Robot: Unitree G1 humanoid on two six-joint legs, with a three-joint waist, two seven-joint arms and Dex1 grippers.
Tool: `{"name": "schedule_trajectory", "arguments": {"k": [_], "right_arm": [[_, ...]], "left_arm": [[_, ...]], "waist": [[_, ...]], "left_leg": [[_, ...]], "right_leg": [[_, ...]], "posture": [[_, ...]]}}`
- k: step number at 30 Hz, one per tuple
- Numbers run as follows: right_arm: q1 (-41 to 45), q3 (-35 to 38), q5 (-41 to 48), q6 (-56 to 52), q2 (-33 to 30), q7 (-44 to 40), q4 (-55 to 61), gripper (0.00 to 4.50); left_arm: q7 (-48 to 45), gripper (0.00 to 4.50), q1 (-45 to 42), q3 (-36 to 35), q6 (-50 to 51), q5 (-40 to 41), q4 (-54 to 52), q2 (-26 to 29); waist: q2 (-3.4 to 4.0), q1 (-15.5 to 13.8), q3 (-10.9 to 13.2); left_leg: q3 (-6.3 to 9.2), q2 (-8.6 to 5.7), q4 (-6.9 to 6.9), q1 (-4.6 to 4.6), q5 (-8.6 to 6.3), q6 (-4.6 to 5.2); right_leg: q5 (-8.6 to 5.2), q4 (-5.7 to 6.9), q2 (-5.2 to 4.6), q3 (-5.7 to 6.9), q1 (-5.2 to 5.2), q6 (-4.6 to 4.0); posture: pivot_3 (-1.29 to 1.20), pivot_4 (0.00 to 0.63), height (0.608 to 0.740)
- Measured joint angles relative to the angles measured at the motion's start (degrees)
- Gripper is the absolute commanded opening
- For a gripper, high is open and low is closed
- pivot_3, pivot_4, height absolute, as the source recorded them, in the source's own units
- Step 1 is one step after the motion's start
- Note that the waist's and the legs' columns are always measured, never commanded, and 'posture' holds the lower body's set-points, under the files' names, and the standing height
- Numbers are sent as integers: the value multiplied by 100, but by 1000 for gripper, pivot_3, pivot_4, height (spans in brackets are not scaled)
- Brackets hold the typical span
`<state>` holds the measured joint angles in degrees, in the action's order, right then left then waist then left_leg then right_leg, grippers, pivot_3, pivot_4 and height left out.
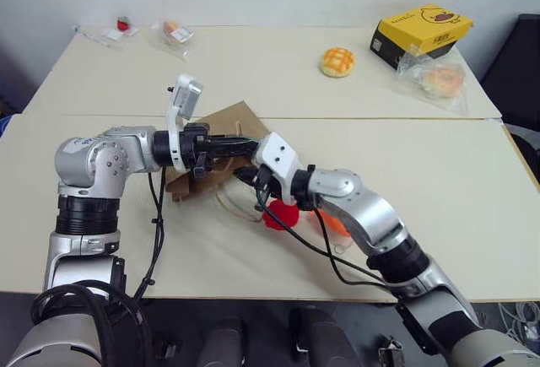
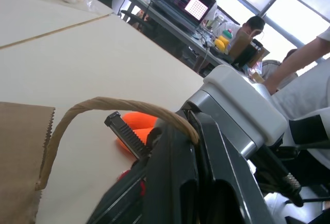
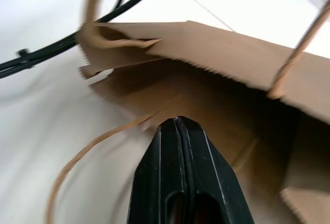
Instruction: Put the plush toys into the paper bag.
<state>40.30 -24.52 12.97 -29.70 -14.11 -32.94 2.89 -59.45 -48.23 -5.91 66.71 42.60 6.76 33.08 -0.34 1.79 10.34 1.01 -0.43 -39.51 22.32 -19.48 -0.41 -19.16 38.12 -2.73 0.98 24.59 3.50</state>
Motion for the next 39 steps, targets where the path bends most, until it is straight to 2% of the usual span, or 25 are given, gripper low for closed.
{"name": "schedule_trajectory", "arguments": {"k": [4,8,17,21,27,33,39], "right_arm": [[97,133,-270,404,307,140,-505,20],[234,367,-415,773,473,173,-818,20],[-174,476,-476,1231,507,-153,-783,20],[-274,532,-463,1379,417,-310,-500,20],[-281,558,-639,1408,583,-179,-688,20],[52,461,-1021,1334,1147,205,-1491,20],[363,464,-1288,1677,1597,445,-2856,20]], "left_arm": [[497,0,0,-369,797,292,4,-104],[1174,0,-107,-1028,1608,653,8,-439],[2317,0,-877,-2251,2532,1457,101,-956],[2978,0,-1069,-2432,2575,2061,516,-1001],[3903,0,-1187,-2450,2576,2816,929,-988],[4811,0,-1186,-2564,2578,3314,1220,-1269],[5516,0,-1186,-2732,2530,3842,1401,-1454]], "waist": [[0,26,0],[-1,21,-1],[-6,3,-3],[-7,13,-3],[-7,23,-4],[-7,31,-4],[-8,89,-4]], "left_leg": [[-2,0,-1,0,1,-2],[-1,0,-5,-1,1,-3],[-3,-2,-12,-1,1,-6],[-2,-2,-12,-8,3,-11],[-2,-2,-14,-13,5,-14],[-2,-2,-20,-13,6,-18],[-1,-2,-22,-13,7,-19]], "right_leg": [[0,6,1,-3,2,0],[0,9,0,-3,1,0],[1,13,0,-7,0,2],[1,25,1,-7,1,2],[1,34,0,-10,1,2],[1,41,0,-10,4,2],[1,45,0,-9,3,2]], "posture": [[0,150,740],[0,150,740],[0,150,740],[0,150,740],[0,150,740],[0,150,740],[0,150,740]]}}
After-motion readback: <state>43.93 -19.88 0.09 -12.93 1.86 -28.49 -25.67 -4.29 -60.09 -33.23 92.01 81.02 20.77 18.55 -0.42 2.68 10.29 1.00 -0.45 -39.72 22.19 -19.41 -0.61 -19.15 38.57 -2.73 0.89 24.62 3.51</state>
